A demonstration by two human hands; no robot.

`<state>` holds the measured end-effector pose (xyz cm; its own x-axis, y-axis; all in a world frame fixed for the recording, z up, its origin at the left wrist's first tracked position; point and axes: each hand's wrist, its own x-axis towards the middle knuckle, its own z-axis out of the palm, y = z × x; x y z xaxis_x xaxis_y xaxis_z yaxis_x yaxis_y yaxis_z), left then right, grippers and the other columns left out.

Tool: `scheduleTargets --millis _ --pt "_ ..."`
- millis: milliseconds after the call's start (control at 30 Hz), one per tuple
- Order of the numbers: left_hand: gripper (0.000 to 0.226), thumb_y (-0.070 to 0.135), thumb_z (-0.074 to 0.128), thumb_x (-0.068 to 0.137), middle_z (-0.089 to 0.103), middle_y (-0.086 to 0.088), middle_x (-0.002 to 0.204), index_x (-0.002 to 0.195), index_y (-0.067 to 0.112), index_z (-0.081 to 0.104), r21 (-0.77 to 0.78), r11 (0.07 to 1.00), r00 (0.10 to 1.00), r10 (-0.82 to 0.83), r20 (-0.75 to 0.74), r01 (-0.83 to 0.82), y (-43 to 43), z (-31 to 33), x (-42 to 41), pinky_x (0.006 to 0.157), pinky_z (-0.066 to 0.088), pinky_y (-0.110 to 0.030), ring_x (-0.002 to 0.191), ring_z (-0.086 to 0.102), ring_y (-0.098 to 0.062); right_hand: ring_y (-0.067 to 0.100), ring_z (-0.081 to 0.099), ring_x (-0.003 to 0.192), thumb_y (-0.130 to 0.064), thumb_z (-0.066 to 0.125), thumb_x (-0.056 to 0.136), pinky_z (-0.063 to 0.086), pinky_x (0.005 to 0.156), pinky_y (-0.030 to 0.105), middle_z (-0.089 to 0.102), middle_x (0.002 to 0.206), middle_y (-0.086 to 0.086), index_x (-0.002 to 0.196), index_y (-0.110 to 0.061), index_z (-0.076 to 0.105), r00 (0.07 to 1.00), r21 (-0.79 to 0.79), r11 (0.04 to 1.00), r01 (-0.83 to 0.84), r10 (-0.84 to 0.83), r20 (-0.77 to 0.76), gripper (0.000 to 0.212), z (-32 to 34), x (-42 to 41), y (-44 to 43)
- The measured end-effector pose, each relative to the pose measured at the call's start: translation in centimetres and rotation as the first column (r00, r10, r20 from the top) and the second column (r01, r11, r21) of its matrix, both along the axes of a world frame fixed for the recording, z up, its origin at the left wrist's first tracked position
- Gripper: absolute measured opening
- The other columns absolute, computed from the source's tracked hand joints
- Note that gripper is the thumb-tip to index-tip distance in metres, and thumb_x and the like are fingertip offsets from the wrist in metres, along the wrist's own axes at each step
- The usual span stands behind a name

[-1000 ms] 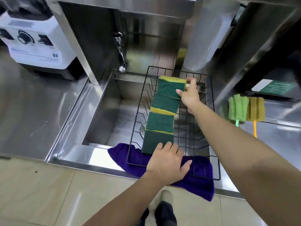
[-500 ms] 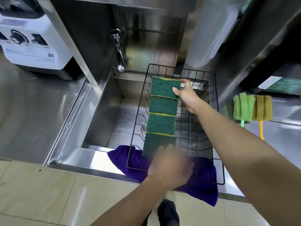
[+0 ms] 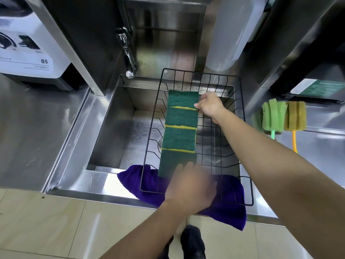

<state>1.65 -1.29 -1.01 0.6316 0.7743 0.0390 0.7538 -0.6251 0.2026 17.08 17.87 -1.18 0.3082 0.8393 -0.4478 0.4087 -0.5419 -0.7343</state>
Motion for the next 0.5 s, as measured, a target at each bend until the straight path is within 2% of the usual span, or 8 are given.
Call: scheduleTargets --millis 67,133,233,300,367,433,500 --pt "0.043 0.046 0.037 0.083 0.060 -0.003 0.068 0.072 0.013 0.063 -0.010 1.000 1.000 0.001 -0.021 -0.001 0.1 0.1 0.2 0.062 0.046 -0.035 0.064 0.052 -0.023 0.032 0.055 0.118 -0.003 0.059 0.087 0.044 0.106 0.043 0.058 0.124 0.015 0.117 -0.007 0.055 0.999 -0.016 0.999 -0.043 0.043 0.010 0.030 0.2 0.2 -0.8" --pt "0.043 0.046 0.037 0.083 0.060 -0.003 0.068 0.071 0.013 0.063 -0.007 1.000 1.000 0.003 -0.029 -0.004 0.1 0.1 0.2 0.062 0.046 -0.034 0.064 0.053 -0.023 0.028 0.050 0.123 -0.004 0.056 0.090 0.040 0.107 0.036 0.053 0.132 0.014 0.128 -0.005 0.050 0.992 -0.046 0.990 -0.130 0.130 -0.009 0.038 0.6 0.5 -1.6" --pt "0.044 0.045 0.038 0.083 0.061 -0.005 0.069 0.072 0.012 0.064 -0.001 1.000 0.999 0.005 -0.042 -0.005 0.2 0.0 0.0 0.062 0.047 -0.035 0.064 0.055 -0.025 0.024 0.054 0.112 -0.011 0.059 0.090 0.042 0.092 0.029 0.056 0.118 0.010 0.128 -0.005 0.051 0.985 -0.005 0.985 -0.173 0.173 0.000 0.040 1.2 0.6 -2.8" --pt "0.044 0.044 0.037 0.083 0.062 -0.005 0.069 0.072 0.011 0.065 -0.010 1.000 0.998 0.000 -0.066 -0.001 0.1 0.1 -0.2 0.062 0.047 -0.036 0.065 0.056 -0.026 0.018 0.052 0.097 -0.012 0.058 0.090 0.038 0.080 0.022 0.056 0.103 0.006 0.119 -0.004 0.058 0.991 0.103 0.990 -0.101 0.092 0.094 0.030 1.9 1.2 -3.8" --pt "0.044 0.044 0.037 0.083 0.062 -0.005 0.069 0.071 0.012 0.065 -0.019 1.000 0.997 -0.006 -0.082 0.004 0.1 0.2 -0.2 0.061 0.047 -0.036 0.065 0.057 -0.026 0.018 0.053 0.090 -0.009 0.055 0.089 0.042 0.073 0.021 0.057 0.092 0.004 0.108 -0.004 0.064 0.982 0.227 0.974 0.011 -0.053 0.180 0.021 2.7 2.4 -4.8" --pt "0.044 0.044 0.037 0.083 0.061 -0.004 0.068 0.070 0.013 0.065 -0.029 1.000 0.996 -0.011 -0.090 0.008 0.0 0.3 -0.2 0.061 0.047 -0.037 0.065 0.057 -0.026 0.029 0.061 0.092 -0.009 0.051 0.088 0.049 0.079 0.030 0.064 0.090 0.009 0.100 -0.009 0.066 0.936 0.311 0.946 0.094 -0.191 0.297 0.020 3.5 3.9 -6.3" --pt "0.045 0.045 0.036 0.083 0.062 -0.004 0.069 0.070 0.013 0.066 -0.039 0.999 0.995 -0.012 -0.100 0.009 0.0 0.4 -0.2 0.062 0.046 -0.037 0.067 0.057 -0.026 0.037 0.062 0.101 -0.010 0.047 0.087 0.049 0.083 0.038 0.069 0.103 0.019 0.101 -0.009 0.065 0.848 0.311 0.935 0.172 -0.301 0.436 0.022 4.4 5.5 -8.0"
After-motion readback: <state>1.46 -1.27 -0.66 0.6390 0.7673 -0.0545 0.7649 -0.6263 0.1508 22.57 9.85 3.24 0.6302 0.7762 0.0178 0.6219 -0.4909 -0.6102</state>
